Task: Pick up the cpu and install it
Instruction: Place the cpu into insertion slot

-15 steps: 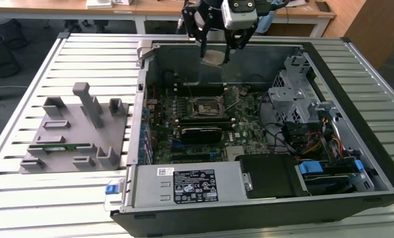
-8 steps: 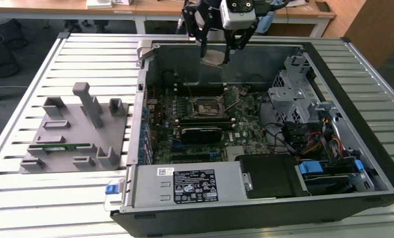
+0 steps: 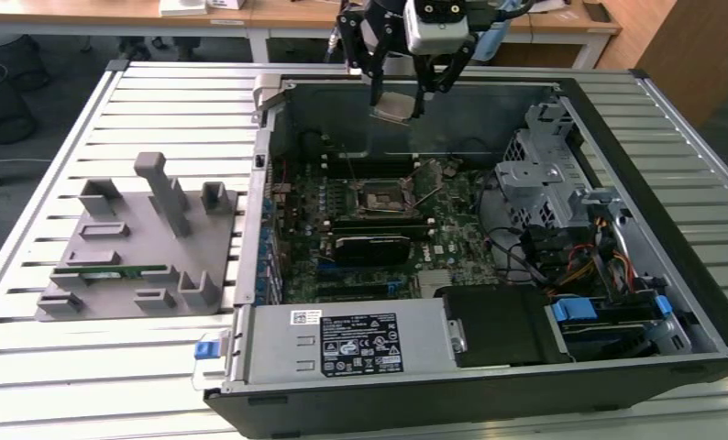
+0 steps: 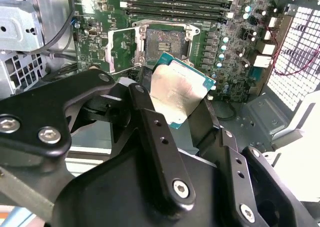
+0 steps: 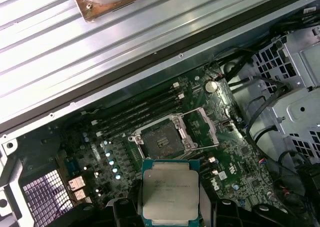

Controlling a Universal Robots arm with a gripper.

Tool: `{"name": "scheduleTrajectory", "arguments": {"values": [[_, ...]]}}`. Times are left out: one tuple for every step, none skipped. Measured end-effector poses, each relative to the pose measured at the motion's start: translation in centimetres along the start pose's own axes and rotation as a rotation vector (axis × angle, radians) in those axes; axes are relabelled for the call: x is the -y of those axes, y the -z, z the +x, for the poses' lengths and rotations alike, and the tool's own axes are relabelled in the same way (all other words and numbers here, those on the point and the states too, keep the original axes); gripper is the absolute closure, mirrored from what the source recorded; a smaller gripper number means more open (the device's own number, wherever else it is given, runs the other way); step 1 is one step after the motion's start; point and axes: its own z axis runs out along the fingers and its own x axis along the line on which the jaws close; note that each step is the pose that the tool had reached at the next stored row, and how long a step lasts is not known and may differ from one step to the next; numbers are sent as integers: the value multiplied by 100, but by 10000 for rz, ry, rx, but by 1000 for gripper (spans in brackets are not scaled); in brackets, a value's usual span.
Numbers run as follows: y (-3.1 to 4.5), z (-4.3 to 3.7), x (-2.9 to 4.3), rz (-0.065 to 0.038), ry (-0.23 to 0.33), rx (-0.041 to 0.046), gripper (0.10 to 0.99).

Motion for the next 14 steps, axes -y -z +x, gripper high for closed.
{"name": "scheduleTrajectory", "arguments": {"values": [[0, 0, 0, 0, -43, 2, 545], [0, 0, 0, -1, -90, 4, 545], [0, 0, 0, -2, -134, 6, 545], [0, 0, 0, -1, -177, 7, 545], [0, 0, 0, -2, -222, 9, 545], [-1, 0, 0, -2, -268, 11, 545], [-1, 0, 0, -3, -313, 13, 545], [-1, 0, 0, -4, -362, 15, 545], [-1, 0, 0, -4, -411, 17, 545], [-1, 0, 0, -4, -465, 19, 545], [-1, 1, 0, -4, -518, 21, 545], [-1, 0, 0, -4, -568, 24, 545], [-1, 0, 0, -5, -616, 26, 545], [-1, 0, 0, -5, -666, 28, 545]]}}
